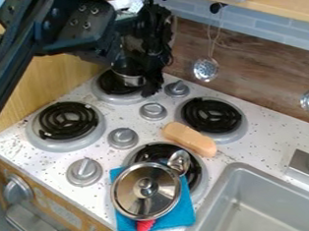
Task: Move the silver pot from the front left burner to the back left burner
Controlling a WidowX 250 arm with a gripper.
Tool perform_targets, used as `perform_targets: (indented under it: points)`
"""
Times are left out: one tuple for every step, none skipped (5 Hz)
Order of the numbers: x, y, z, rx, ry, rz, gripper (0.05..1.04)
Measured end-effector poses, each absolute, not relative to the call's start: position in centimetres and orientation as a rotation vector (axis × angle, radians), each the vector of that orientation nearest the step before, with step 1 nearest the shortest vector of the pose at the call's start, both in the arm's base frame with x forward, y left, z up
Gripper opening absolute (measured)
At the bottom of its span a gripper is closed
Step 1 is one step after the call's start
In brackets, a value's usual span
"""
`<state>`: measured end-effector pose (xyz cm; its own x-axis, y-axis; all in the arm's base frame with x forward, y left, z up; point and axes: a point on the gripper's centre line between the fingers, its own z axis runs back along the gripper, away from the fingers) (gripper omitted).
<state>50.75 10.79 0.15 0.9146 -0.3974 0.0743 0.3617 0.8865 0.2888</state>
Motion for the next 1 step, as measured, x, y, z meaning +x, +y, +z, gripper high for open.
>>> perform_targets:
  points:
    - [50.03, 11.16, 1.54, 0.254, -0.171, -0.316, 1.008]
